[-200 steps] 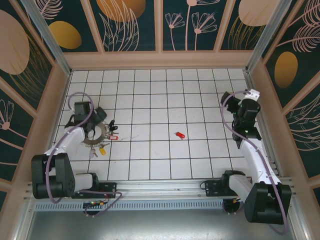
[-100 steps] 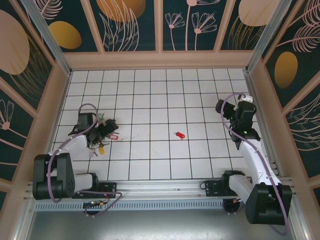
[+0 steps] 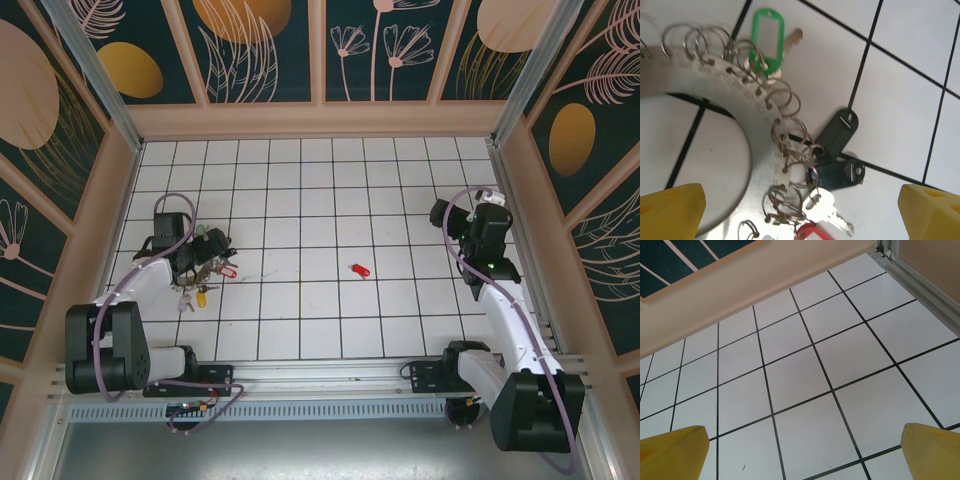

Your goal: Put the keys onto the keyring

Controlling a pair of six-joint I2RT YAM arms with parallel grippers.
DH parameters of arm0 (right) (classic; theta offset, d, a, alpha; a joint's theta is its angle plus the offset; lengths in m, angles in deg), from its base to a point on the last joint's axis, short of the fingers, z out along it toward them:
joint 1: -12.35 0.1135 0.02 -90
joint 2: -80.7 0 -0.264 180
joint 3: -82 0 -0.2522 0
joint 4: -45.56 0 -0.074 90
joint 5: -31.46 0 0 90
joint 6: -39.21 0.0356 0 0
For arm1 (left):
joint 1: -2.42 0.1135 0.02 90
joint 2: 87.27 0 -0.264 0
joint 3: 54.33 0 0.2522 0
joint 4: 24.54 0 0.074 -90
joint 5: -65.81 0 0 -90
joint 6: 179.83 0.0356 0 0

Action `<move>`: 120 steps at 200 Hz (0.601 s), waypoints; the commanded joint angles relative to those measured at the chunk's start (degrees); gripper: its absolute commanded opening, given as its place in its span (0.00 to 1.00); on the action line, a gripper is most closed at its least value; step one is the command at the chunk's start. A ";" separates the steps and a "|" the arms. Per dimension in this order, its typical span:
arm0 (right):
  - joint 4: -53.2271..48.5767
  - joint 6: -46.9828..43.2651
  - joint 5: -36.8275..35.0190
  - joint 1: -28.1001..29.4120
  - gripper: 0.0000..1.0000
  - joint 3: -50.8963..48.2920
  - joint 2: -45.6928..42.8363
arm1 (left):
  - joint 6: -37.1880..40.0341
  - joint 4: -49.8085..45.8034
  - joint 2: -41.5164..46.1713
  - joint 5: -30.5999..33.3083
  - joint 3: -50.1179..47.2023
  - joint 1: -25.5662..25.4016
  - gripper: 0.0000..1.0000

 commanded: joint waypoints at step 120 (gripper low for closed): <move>0.62 2.46 0.40 0.73 0.99 0.80 0.26 | -21.03 20.36 -7.00 -17.23 -5.98 -16.21 0.99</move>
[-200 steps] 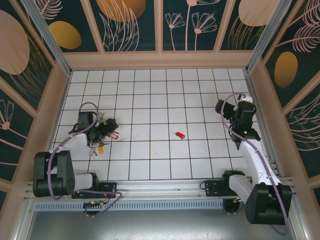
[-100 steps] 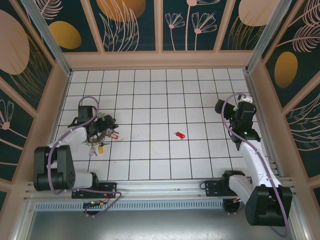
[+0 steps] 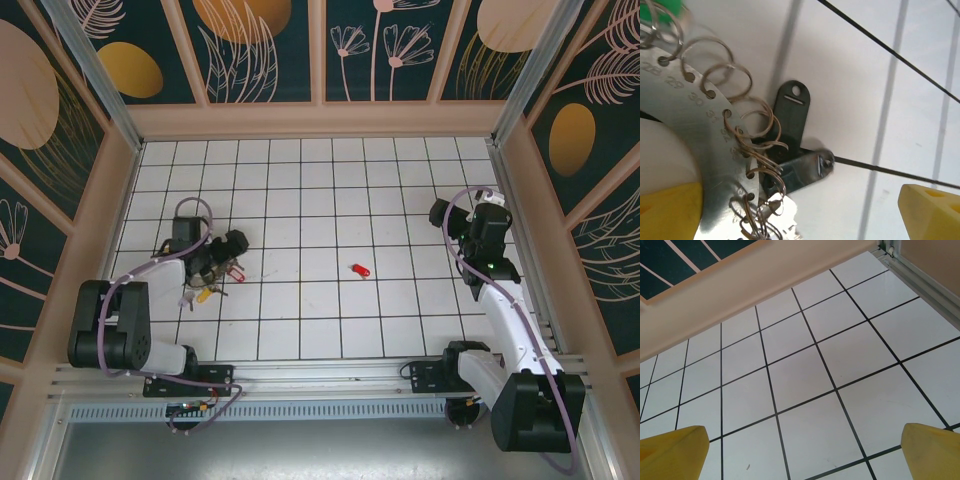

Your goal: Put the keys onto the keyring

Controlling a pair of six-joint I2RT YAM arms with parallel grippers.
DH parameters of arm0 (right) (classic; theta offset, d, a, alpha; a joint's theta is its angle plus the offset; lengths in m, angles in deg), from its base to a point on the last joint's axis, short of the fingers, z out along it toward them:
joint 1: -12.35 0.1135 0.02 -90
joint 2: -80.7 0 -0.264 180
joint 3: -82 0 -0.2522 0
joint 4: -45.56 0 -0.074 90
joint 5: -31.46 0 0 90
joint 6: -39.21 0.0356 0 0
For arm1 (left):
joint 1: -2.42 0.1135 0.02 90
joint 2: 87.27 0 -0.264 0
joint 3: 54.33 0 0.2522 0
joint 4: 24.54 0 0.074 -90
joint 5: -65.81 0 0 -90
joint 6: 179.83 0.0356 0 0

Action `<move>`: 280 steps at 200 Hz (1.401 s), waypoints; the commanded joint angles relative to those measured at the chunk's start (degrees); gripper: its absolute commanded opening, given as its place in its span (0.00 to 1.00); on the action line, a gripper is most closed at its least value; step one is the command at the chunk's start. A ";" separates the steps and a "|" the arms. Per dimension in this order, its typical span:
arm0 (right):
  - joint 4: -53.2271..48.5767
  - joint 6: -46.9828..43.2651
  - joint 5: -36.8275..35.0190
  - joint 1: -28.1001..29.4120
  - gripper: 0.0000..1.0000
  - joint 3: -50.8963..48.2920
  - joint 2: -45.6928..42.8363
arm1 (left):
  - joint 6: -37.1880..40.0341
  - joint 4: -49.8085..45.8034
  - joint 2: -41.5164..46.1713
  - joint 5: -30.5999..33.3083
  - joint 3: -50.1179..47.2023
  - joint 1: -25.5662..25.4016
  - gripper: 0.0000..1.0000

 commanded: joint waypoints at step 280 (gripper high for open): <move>-7.45 22.67 14.24 45.98 0.20 19.85 42.54 | 10.55 -16.89 6.58 -7.20 9.27 -4.94 0.98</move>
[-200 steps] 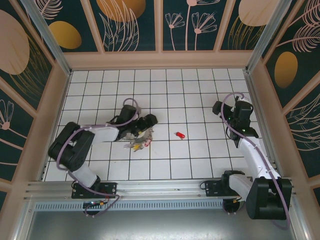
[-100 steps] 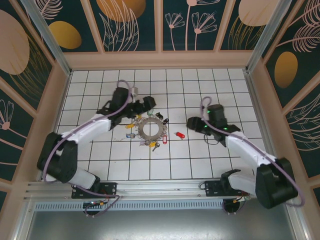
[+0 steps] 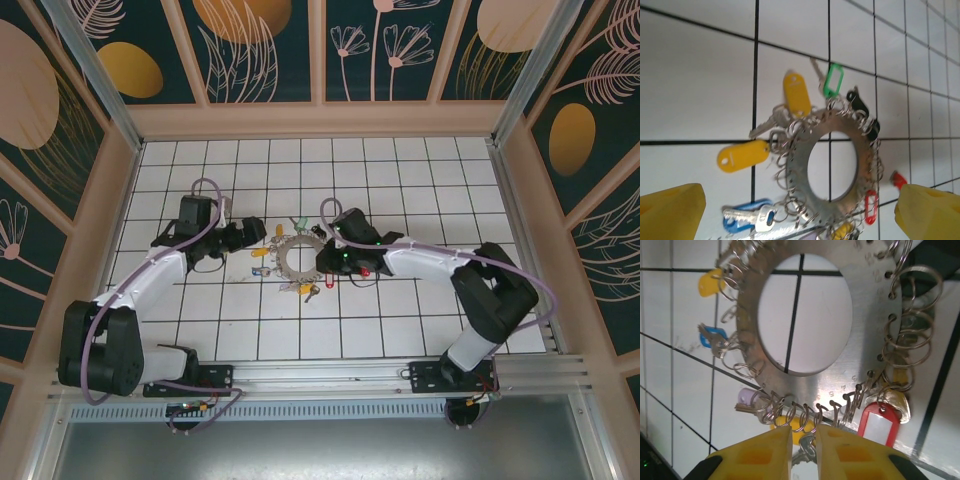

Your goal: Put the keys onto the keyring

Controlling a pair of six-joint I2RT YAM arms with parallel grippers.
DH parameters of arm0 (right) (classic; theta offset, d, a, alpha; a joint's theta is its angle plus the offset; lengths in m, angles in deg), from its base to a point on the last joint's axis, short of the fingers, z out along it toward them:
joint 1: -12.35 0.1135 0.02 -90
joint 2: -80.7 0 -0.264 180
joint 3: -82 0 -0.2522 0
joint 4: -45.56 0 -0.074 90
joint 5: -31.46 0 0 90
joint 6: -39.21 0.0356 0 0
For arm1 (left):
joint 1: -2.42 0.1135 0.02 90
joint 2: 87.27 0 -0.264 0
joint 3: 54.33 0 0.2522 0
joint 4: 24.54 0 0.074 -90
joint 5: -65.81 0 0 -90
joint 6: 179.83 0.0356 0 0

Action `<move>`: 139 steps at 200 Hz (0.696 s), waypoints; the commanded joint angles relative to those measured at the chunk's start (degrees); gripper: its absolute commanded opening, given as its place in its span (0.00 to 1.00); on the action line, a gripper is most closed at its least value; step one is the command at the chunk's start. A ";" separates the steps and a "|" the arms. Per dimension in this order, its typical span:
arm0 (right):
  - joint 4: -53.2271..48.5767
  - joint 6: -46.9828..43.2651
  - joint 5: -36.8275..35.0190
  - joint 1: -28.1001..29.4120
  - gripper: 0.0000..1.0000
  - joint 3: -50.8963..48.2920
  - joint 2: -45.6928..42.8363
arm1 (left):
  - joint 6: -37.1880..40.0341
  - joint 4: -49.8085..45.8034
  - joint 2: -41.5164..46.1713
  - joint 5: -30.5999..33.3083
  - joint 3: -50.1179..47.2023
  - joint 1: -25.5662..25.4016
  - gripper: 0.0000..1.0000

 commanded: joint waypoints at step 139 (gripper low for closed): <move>-6.64 4.73 -9.45 1.48 0.26 4.43 5.17 | 5.26 3.59 2.95 -2.30 -7.96 0.13 0.99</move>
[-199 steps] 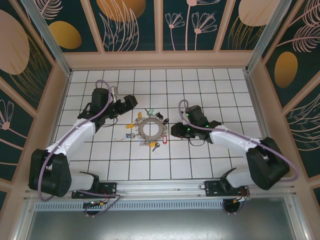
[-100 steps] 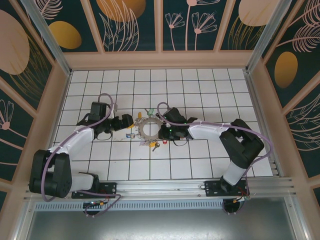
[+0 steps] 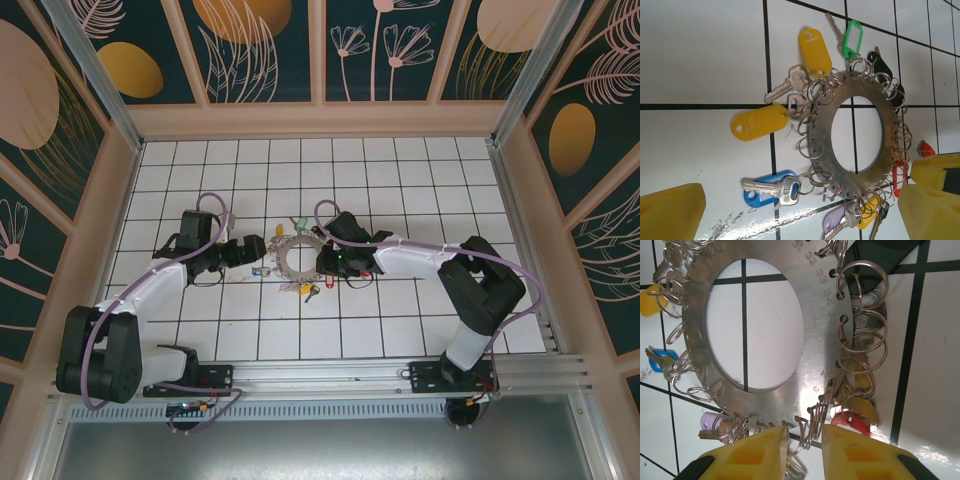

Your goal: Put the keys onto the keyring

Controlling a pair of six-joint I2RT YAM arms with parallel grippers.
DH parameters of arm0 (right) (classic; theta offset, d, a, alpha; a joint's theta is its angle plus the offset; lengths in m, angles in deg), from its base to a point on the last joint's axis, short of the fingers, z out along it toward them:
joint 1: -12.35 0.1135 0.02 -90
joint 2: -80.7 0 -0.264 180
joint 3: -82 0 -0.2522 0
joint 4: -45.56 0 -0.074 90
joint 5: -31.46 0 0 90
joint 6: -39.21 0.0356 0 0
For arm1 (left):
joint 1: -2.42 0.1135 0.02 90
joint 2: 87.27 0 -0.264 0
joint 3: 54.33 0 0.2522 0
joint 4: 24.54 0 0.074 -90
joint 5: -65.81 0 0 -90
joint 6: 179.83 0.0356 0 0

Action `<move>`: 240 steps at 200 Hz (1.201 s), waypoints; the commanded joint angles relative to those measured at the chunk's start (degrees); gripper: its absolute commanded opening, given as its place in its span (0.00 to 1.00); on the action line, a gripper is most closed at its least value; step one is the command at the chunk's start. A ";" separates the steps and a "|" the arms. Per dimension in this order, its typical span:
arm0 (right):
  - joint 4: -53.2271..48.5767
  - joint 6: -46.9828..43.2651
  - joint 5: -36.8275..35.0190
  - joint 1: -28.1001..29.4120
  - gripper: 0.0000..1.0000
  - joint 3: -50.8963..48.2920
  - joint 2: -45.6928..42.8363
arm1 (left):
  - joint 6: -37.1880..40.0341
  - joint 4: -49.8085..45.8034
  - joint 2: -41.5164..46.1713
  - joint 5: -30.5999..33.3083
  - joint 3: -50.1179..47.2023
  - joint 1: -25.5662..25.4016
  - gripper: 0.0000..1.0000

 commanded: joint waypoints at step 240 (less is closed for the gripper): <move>-3.52 -5.26 -8.04 0.05 0.19 3.00 1.26 | -2.54 4.67 0.81 -5.84 -2.79 0.03 0.99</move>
